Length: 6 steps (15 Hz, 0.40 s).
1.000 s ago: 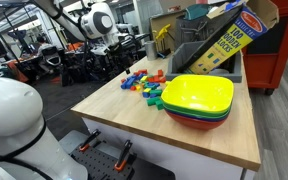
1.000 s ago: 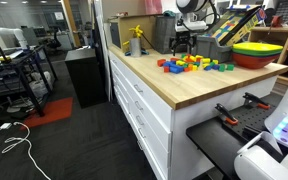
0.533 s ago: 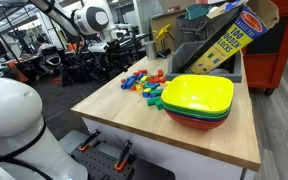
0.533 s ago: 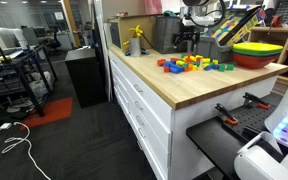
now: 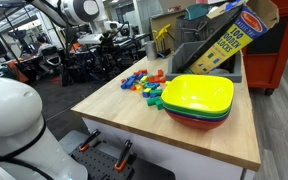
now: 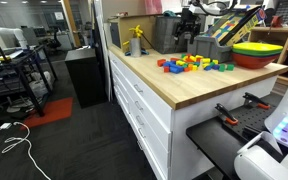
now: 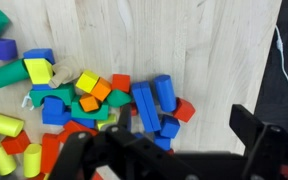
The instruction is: Move the orange block to the left
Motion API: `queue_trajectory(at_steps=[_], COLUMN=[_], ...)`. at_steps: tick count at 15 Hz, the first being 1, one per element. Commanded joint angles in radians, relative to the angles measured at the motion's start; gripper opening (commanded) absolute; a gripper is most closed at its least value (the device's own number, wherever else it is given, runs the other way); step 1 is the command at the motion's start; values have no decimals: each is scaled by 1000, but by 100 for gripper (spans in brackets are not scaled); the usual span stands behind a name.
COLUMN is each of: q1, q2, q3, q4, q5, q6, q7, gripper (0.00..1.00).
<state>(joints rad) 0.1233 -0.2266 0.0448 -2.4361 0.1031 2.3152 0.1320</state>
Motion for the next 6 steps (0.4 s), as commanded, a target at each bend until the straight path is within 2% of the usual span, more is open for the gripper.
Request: queue_trajectory(at_steps=[1,2,3,6], q1=[2,-1,-10,-10], q2=[-90,-106,-47,-78], q3=[5,7,16,16], q4=[-43,-48,-15,-28], q5=[52,56,32,36], q6=[-93,-134,-82,-119], q7=[-74,-59,-38,-38], gripper=[100,100,100,100])
